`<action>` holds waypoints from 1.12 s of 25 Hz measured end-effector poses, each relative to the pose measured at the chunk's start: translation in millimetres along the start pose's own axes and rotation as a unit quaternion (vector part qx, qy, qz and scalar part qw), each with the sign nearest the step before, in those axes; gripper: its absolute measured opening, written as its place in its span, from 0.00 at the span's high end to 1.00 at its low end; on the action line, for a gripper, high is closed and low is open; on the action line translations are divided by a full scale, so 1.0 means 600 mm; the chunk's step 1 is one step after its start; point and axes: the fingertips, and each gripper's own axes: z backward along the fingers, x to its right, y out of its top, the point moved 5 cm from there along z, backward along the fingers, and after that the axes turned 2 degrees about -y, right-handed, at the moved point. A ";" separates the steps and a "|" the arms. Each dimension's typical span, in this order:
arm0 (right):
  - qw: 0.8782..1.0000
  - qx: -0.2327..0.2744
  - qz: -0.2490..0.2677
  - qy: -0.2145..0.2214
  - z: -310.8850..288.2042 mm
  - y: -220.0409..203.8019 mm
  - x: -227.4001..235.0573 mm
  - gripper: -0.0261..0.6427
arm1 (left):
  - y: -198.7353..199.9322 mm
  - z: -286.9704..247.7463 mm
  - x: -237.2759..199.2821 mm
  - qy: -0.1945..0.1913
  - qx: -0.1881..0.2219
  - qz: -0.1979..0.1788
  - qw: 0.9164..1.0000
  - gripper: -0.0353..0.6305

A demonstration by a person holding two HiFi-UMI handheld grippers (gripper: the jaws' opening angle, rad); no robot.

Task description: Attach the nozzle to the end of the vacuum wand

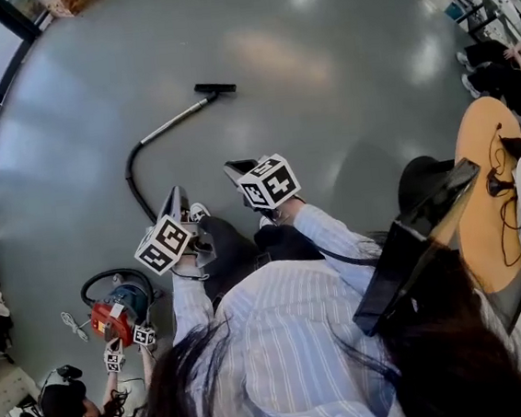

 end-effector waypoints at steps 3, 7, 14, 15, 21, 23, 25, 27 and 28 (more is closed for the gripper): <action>1.000 -0.001 0.005 0.013 0.020 -0.018 -0.007 0.95 | -0.027 0.023 0.026 -0.001 0.000 0.002 1.000 0.93; 0.999 0.004 0.015 0.029 0.029 -0.025 -0.036 0.95 | -0.040 0.059 0.032 0.003 0.015 -0.009 1.000 0.93; 0.999 0.008 0.036 0.038 0.038 -0.032 -0.066 0.95 | -0.063 0.096 0.028 0.008 0.019 -0.012 1.000 0.93; 0.999 0.008 0.037 0.037 0.040 -0.032 -0.066 0.95 | -0.065 0.098 0.028 0.009 0.019 -0.015 1.000 0.93; 0.998 0.001 0.039 0.041 0.042 -0.042 -0.074 0.95 | -0.071 0.110 0.024 0.012 0.024 -0.014 1.000 0.93; 0.998 -0.002 0.047 0.039 0.043 -0.048 -0.077 0.95 | -0.076 0.112 0.019 0.013 0.025 -0.004 1.000 0.93; 0.998 -0.003 0.050 0.035 0.045 -0.050 -0.074 0.95 | -0.080 0.111 0.020 0.013 0.023 0.001 1.000 0.93; 0.998 -0.003 0.049 0.032 0.049 -0.048 -0.070 0.95 | -0.083 0.108 0.024 0.011 0.020 -0.001 1.000 0.93; 0.998 -0.003 0.048 0.031 0.051 -0.048 -0.068 0.95 | -0.084 0.107 0.027 0.009 0.018 -0.002 1.000 0.93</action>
